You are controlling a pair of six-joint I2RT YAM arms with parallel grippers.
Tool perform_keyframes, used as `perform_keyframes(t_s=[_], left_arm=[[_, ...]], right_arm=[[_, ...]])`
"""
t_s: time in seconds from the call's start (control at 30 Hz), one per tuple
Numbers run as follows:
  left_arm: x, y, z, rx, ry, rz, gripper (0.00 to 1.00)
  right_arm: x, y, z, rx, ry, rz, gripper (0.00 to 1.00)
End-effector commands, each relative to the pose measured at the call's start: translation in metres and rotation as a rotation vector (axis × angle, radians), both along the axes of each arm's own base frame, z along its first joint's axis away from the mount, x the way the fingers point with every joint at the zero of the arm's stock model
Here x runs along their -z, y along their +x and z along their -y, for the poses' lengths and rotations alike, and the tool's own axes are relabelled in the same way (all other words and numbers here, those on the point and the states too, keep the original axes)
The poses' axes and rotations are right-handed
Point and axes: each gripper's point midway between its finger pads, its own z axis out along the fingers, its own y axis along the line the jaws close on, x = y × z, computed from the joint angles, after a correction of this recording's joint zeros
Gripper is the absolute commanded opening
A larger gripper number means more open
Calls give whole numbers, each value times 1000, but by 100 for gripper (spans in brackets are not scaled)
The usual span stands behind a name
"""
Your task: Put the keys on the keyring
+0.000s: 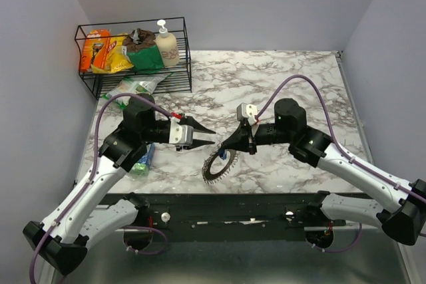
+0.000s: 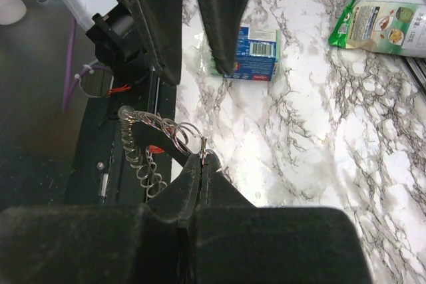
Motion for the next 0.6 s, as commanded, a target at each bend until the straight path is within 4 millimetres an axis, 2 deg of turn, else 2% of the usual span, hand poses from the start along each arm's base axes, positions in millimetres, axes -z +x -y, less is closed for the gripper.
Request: perform_keyframes(t_s=[0.0, 0.13, 0.27, 0.57], left_arm=[[14, -1, 1, 8, 92, -62, 41], [14, 0, 4, 19, 126, -97, 45], [17, -3, 10, 58, 161, -136, 45], [35, 0, 21, 73, 272, -176, 42]], right_arm=[[-10, 6, 0, 3, -16, 40, 1], [-8, 6, 1, -3, -45, 38, 1], [-4, 7, 1, -3, -71, 40, 1], [-2, 13, 4, 28, -82, 60, 1]])
